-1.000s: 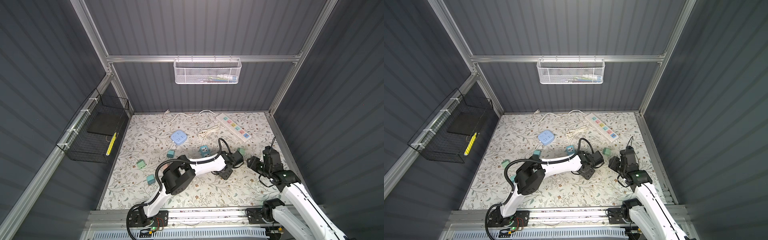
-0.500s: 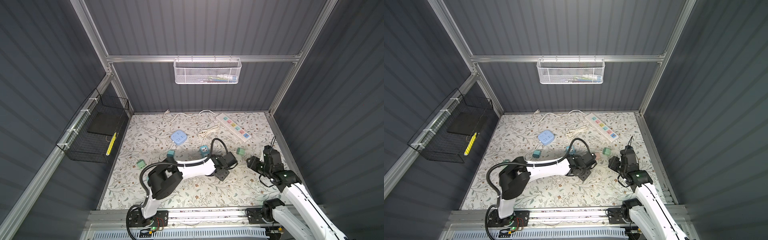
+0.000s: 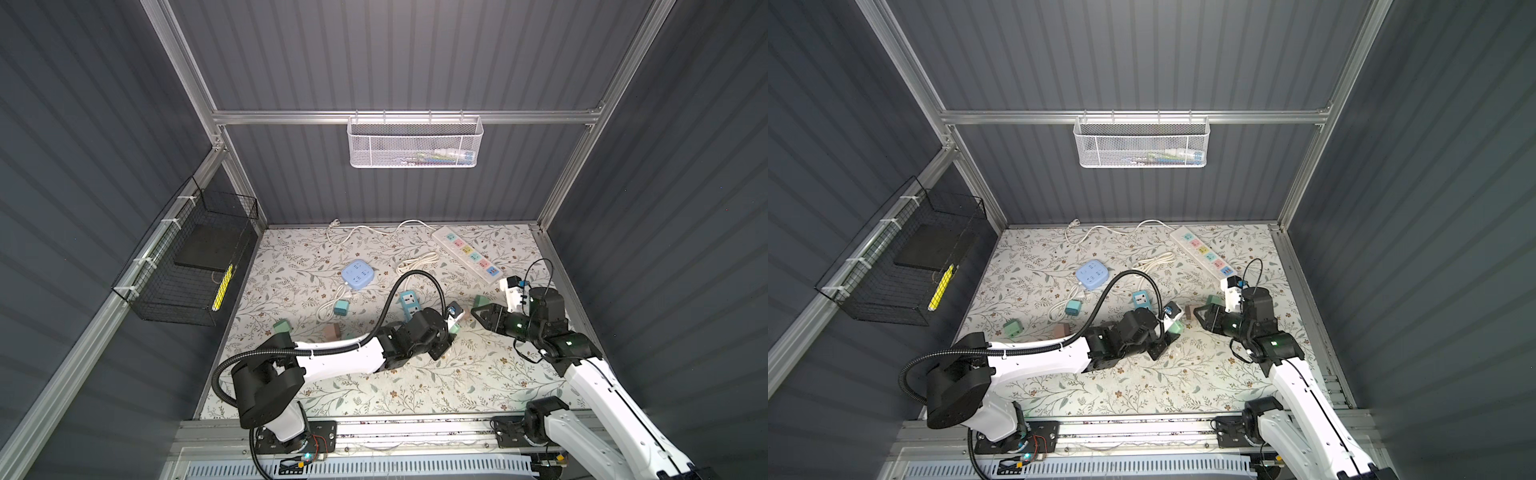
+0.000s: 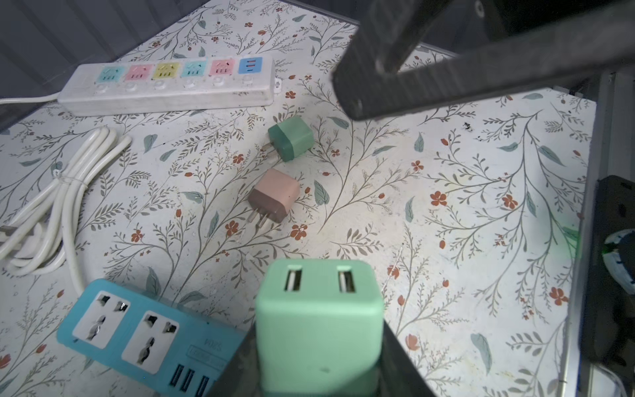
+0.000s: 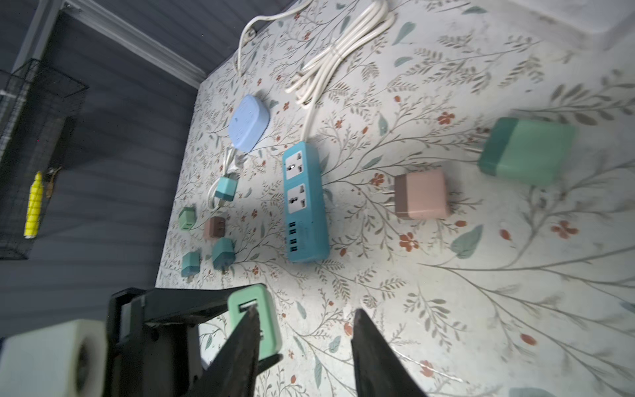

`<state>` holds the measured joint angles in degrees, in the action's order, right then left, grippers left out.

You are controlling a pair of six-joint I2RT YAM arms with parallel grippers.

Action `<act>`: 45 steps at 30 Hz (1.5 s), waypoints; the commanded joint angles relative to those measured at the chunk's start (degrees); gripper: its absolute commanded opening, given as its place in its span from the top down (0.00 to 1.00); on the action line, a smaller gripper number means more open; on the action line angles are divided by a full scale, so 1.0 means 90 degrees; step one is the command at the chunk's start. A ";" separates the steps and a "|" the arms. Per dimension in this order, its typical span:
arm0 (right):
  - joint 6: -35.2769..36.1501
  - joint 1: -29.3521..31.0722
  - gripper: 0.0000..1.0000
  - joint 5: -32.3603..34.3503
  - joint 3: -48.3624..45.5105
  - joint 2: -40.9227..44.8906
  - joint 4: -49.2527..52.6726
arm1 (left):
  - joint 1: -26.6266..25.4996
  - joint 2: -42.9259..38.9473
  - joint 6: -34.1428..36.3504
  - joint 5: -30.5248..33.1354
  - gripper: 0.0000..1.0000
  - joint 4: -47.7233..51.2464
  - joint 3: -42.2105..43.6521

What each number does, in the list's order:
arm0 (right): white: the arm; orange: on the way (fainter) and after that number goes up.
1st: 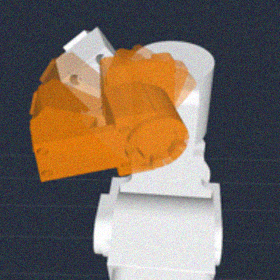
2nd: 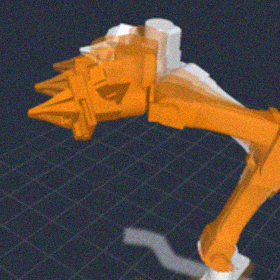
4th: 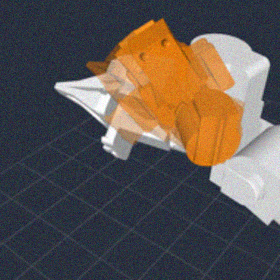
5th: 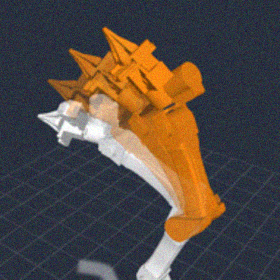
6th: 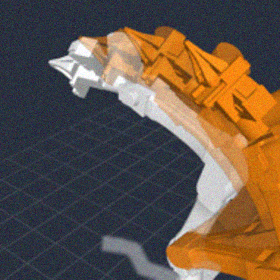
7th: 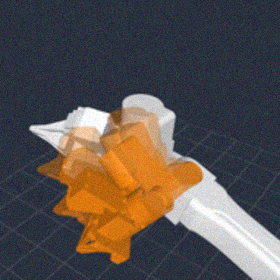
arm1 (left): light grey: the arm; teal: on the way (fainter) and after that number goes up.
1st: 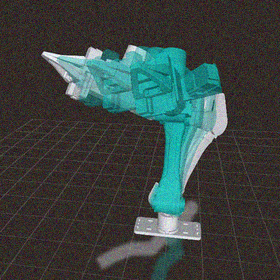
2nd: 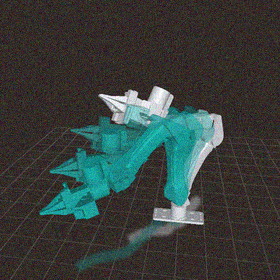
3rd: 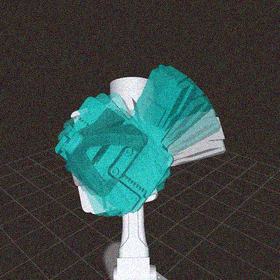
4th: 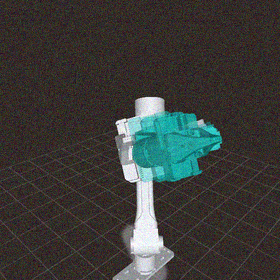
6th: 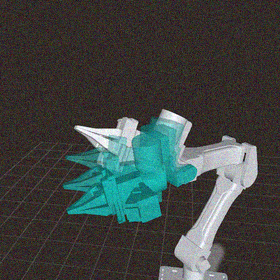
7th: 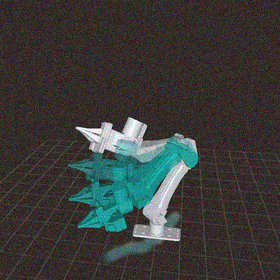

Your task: Insert the plug

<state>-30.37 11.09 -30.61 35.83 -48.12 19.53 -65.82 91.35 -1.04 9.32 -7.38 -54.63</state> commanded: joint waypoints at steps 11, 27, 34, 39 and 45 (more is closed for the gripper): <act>0.0269 0.0769 0.49 -0.0623 0.0244 -0.0643 -0.0344 | 0.0038 -0.0160 0.0535 0.0028 0.74 -0.0430 -0.0091; 0.0241 0.1286 0.60 -0.0238 0.0197 -0.1038 -0.0484 | 0.0038 -0.0255 0.0549 0.0087 0.73 -0.0401 -0.0189; 0.0238 0.1364 0.71 -0.0012 0.0237 -0.0938 -0.0412 | 0.0038 -0.0267 0.0456 0.0240 0.55 -0.0281 -0.0244; 0.0191 0.1377 0.72 0.0181 0.0319 -0.0889 -0.0436 | 0.0038 -0.0453 0.0315 0.0495 0.29 0.0032 -0.0293; 0.0211 0.1413 0.73 0.0484 0.0521 -0.1070 -0.0554 | 0.0038 -0.1304 -0.0117 0.0875 0.19 0.0226 0.0124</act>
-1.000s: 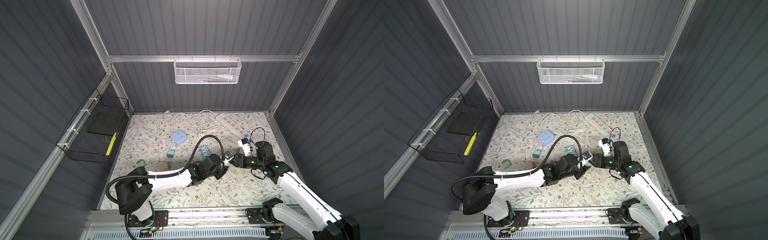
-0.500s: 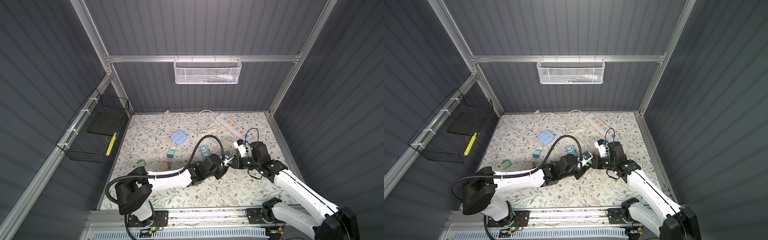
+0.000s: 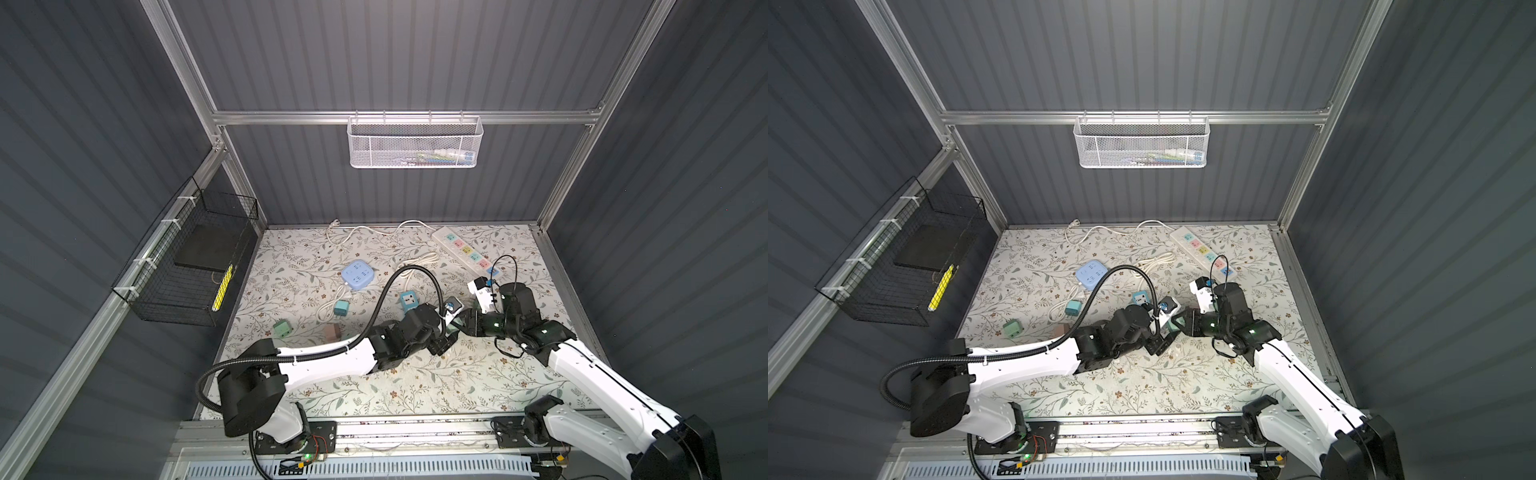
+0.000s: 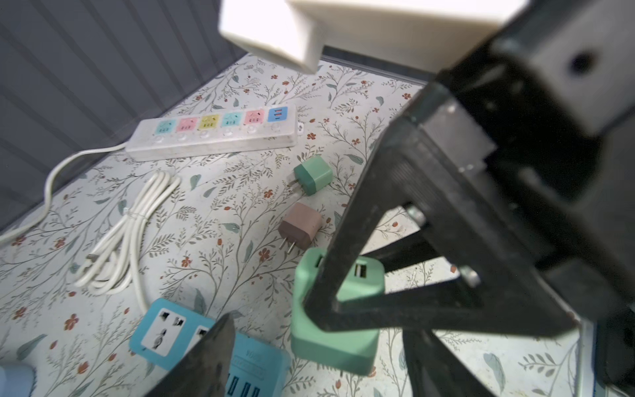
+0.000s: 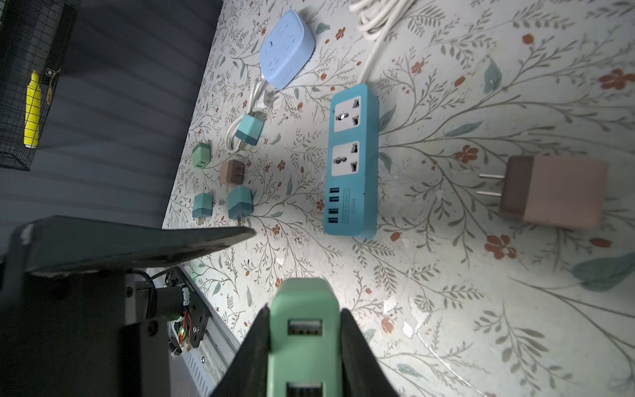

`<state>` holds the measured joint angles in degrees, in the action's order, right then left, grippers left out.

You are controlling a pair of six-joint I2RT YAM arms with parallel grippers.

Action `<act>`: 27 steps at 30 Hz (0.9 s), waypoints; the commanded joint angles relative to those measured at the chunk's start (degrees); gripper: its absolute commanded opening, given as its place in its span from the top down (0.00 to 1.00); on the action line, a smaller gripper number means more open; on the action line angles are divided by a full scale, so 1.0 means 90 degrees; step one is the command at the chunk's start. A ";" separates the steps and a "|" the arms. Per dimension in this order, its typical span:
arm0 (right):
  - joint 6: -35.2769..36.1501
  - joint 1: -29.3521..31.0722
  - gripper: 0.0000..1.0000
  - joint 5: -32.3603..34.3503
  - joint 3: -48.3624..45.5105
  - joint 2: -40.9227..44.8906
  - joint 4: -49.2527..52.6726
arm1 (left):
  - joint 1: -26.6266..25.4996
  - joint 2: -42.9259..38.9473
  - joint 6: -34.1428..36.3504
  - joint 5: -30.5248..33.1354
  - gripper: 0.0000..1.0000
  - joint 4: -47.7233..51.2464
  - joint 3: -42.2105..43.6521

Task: Insert the plug
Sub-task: 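Carry the mint adapter over the teal strip with the right gripper while the left withdraws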

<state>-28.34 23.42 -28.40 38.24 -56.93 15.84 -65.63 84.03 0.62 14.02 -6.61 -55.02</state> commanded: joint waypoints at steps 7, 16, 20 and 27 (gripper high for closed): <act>0.0134 0.0309 0.73 0.0840 0.0768 -0.0625 -0.0185 | 0.0016 -0.1744 -0.1095 0.2178 0.03 0.0484 0.1093; 0.0272 0.0882 0.73 0.1942 0.1346 -0.1739 -0.0631 | 0.0205 -0.2738 -0.4065 0.4986 0.00 0.2517 0.1661; 0.0378 0.1103 0.74 0.2473 0.1727 -0.2474 -0.0809 | 0.0632 -0.2970 -0.5477 0.4860 0.00 0.3428 0.1848; 0.0994 0.1447 0.74 0.3199 0.2439 -0.3712 -0.1126 | 0.0911 -0.3512 -0.6057 0.4615 0.00 0.3676 0.2199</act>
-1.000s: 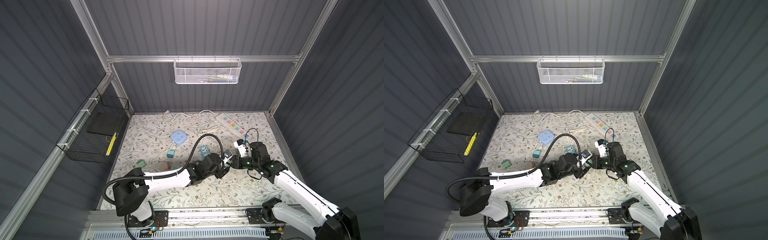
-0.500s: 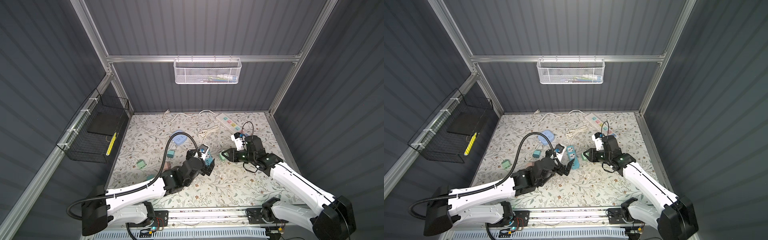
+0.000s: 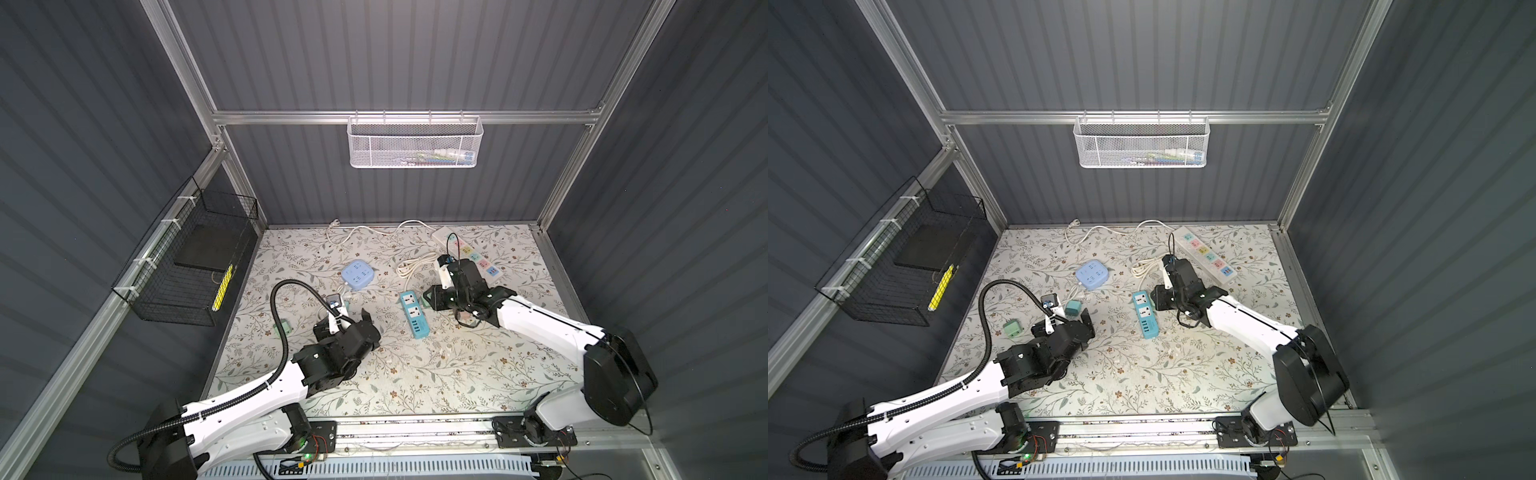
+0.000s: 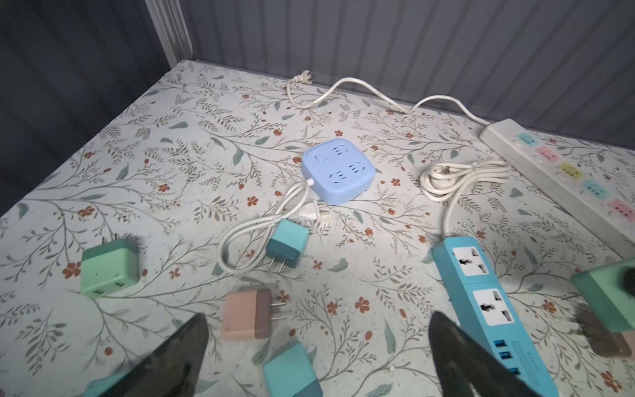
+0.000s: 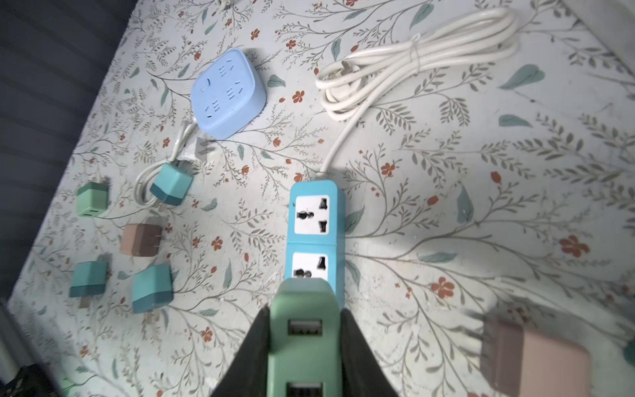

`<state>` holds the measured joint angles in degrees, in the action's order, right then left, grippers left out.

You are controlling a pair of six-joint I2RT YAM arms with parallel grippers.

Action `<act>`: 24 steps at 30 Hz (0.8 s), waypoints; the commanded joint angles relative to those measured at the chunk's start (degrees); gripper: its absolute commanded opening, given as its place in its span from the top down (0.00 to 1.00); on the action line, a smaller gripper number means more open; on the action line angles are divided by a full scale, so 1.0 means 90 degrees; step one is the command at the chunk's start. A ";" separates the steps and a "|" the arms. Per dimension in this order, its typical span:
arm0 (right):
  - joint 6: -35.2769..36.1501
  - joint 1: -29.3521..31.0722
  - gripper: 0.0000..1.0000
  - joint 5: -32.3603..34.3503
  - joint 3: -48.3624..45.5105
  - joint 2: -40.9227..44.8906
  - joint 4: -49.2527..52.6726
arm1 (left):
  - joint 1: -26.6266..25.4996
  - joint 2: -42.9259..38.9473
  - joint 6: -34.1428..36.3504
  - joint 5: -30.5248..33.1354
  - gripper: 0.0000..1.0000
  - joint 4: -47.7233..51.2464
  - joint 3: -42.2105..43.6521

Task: Insert the plug
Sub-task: 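Carry the mint adapter over the teal strip with the right gripper while the left withdraws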

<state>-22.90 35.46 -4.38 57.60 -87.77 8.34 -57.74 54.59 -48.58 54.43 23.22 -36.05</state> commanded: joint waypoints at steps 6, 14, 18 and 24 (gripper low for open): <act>0.0711 0.0225 0.74 0.0840 0.0677 -0.0986 -0.0528 | 0.0046 -0.0440 -0.0476 0.0059 0.00 0.0376 0.0126; 0.0864 0.0275 0.74 0.0975 0.1122 -0.1622 -0.0614 | 0.0051 -0.0290 -0.0233 -0.0005 0.00 0.0088 0.0095; 0.0871 0.0302 0.75 0.1051 0.1215 -0.1839 -0.0634 | 0.0065 -0.0196 -0.0094 -0.0032 0.00 0.0037 -0.0012; 0.0849 0.0346 0.75 0.1164 0.1094 -0.1938 -0.0680 | 0.0079 -0.0258 -0.0013 -0.0023 0.00 0.0021 -0.0018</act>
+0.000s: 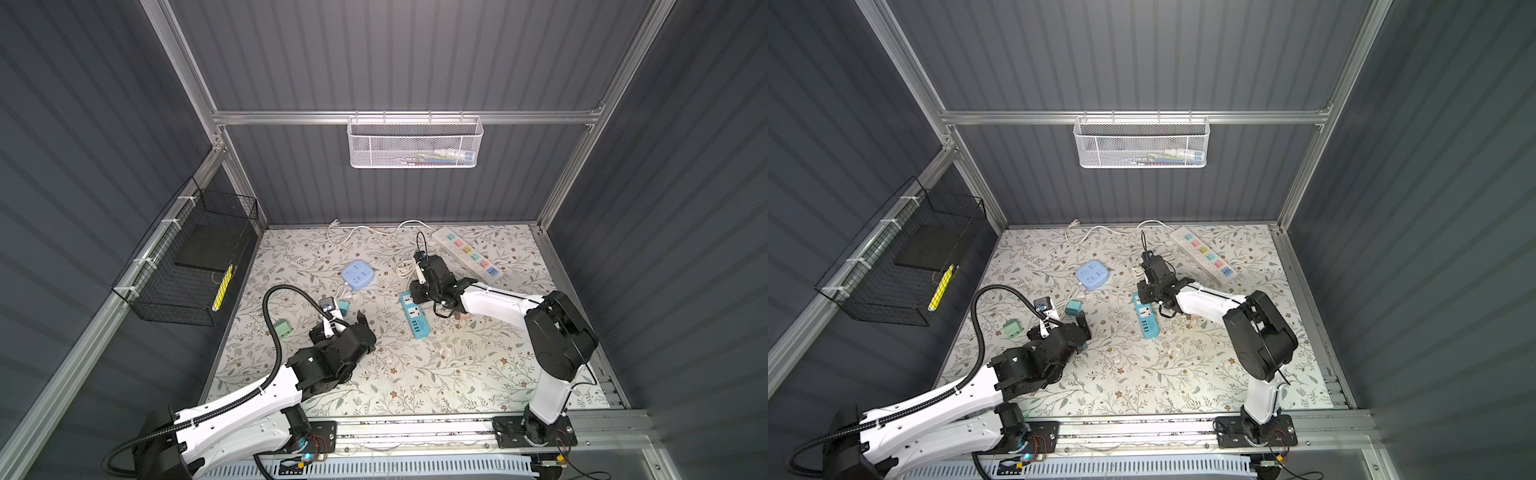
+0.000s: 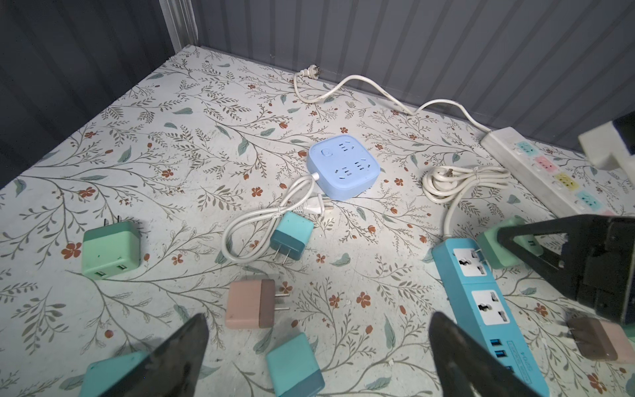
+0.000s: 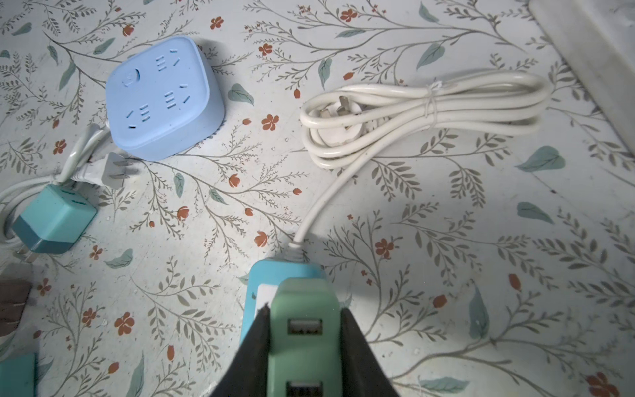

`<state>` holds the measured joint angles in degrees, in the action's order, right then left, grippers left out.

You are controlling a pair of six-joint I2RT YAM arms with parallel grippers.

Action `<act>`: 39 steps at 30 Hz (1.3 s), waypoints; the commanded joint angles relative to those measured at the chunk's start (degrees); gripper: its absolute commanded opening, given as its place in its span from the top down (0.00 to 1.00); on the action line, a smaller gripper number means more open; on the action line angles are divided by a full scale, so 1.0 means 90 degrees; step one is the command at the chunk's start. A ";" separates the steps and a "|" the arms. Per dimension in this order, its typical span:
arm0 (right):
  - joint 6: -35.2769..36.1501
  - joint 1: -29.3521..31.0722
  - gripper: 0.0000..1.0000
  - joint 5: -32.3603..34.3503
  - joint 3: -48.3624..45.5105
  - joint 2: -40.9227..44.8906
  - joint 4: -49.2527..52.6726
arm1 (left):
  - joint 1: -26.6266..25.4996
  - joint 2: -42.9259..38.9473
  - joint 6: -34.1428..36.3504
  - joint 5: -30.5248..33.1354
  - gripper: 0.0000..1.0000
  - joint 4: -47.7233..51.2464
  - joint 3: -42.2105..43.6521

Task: Insert the plug
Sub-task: 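Carry the mint adapter over the teal strip with the right gripper while the left withdraws, then lower the mint adapter onto the socket end of the teal strip with the right gripper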

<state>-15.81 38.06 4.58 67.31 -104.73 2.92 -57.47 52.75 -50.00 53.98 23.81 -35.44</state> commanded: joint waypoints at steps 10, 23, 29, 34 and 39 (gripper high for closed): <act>0.0028 0.0216 0.75 0.0310 -0.0235 0.0002 -0.0047 | 0.0060 -0.0153 0.0082 0.0028 0.00 -0.0019 -0.0015; -0.0107 0.0312 0.75 0.0628 -0.0397 0.0167 0.0131 | 0.0065 -0.0158 0.0032 -0.0050 0.00 -0.0044 -0.0001; -0.0186 0.0379 0.75 0.0644 -0.0369 0.0078 0.0106 | 0.0062 -0.0207 0.0028 -0.0060 0.00 -0.0045 0.0031; -0.0314 0.0488 0.75 0.0903 -0.0531 0.0017 -0.0142 | 0.0066 -0.0183 0.0020 -0.0057 0.00 -0.0039 0.0017; -0.0189 0.0650 0.75 0.1191 -0.0673 -0.0092 -0.0196 | 0.0064 -0.0226 0.0041 -0.0039 0.00 -0.0026 0.0033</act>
<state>-17.74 42.96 13.63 62.94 -103.74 0.19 -57.25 51.75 -49.78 53.32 23.16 -35.44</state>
